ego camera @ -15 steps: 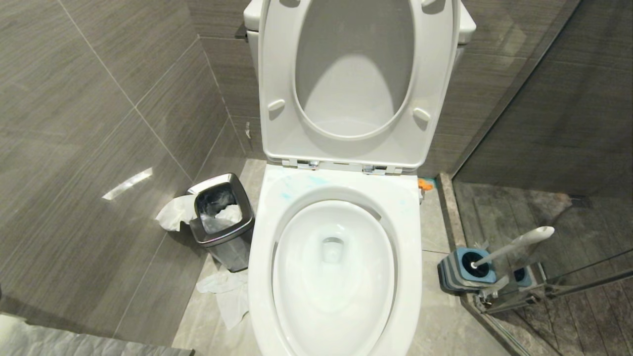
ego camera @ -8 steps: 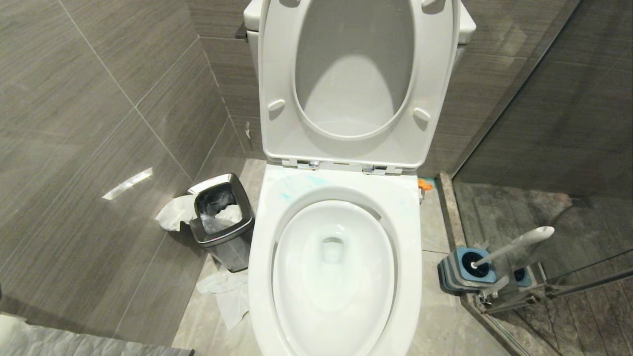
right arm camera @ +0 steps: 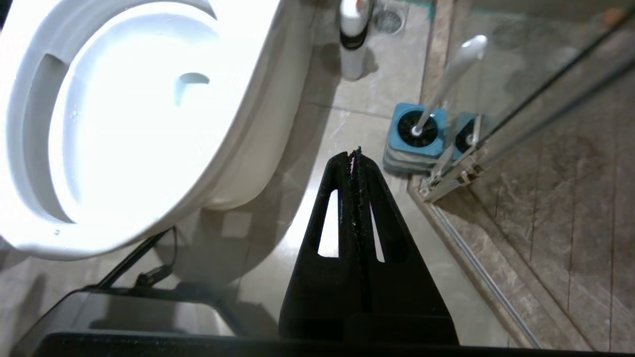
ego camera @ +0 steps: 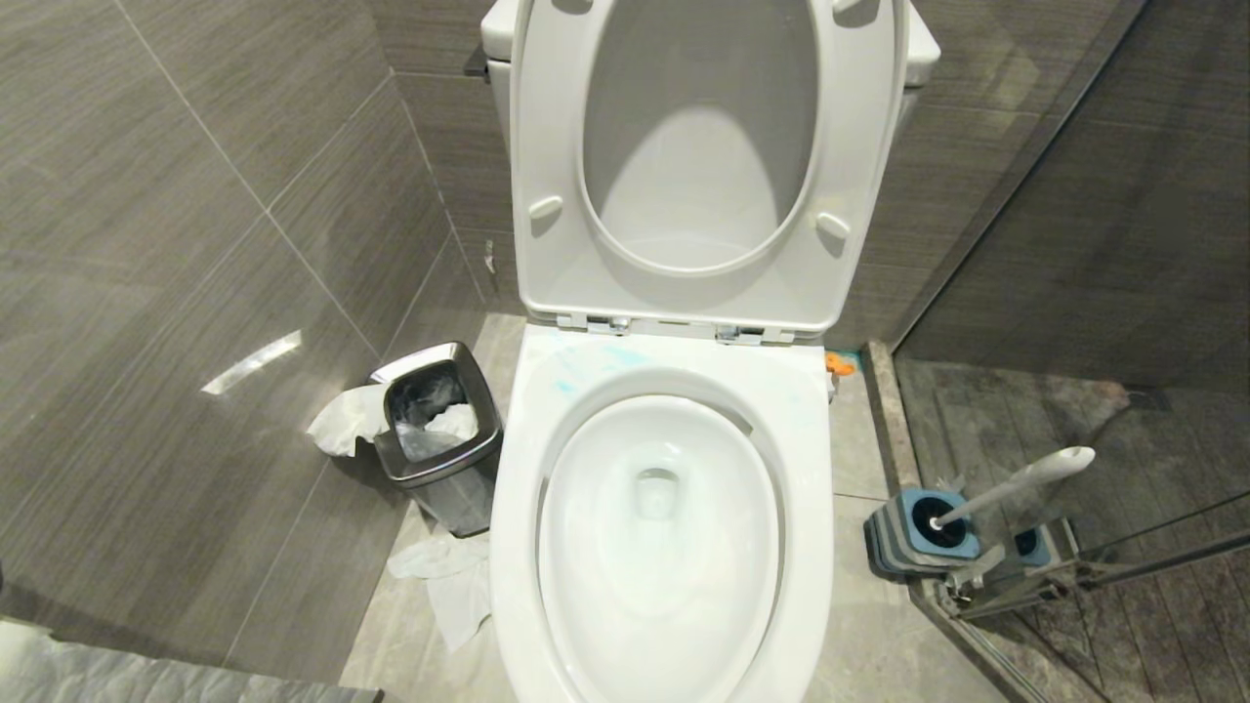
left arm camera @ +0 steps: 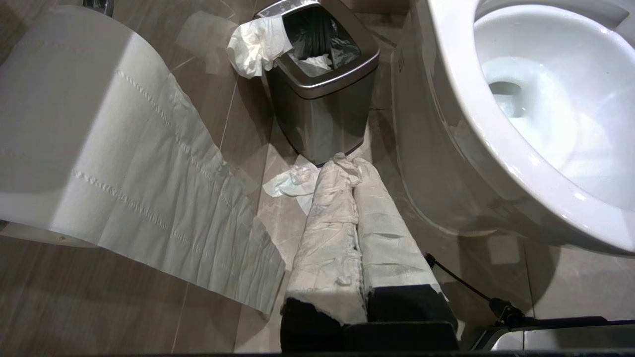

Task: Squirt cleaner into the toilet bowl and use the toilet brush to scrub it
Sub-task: Pour in the cleaning agent

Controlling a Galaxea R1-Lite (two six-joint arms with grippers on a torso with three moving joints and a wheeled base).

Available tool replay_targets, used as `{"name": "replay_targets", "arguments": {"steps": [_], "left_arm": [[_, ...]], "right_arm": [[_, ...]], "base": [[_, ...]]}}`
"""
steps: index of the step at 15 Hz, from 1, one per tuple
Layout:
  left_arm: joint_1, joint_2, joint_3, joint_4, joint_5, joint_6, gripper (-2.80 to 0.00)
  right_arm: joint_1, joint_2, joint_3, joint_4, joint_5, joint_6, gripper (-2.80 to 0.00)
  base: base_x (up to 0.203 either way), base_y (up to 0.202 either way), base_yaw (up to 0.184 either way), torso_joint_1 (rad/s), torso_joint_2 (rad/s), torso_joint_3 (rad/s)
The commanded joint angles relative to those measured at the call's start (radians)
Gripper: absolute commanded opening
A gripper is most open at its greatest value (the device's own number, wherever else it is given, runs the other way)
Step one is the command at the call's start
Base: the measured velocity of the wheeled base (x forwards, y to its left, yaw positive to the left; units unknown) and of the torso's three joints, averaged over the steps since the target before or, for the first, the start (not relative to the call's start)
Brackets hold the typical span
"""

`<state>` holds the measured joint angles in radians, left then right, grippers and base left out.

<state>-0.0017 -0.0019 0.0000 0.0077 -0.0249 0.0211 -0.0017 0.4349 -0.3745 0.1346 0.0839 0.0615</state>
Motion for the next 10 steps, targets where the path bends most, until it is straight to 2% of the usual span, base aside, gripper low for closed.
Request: {"name": "replay_targets", "arguments": {"steps": [1,7,10], "left_arm": [[0.000,0.002,0.002,0.000,-0.001,0.000,-2.80],[0.000,0.002,0.002,0.000,0.000,0.000,-2.80],[0.000,0.002,0.002,-0.002,0.000,0.003,-2.80]], "right_arm": [[0.000,0.263,-0.079,-0.004,0.011,0.001,-2.80],[-0.003,0.550,-0.074,-0.217,0.013,0.002,-2.80],[-0.009,0.582,-0.078,-0.237,0.010,0.001,-2.80]], "base": [[0.000,0.000,0.000,0.000,0.00,0.000],[0.000,0.000,0.000,0.000,0.00,0.000],[0.000,0.000,0.000,0.000,0.00,0.000]]}}
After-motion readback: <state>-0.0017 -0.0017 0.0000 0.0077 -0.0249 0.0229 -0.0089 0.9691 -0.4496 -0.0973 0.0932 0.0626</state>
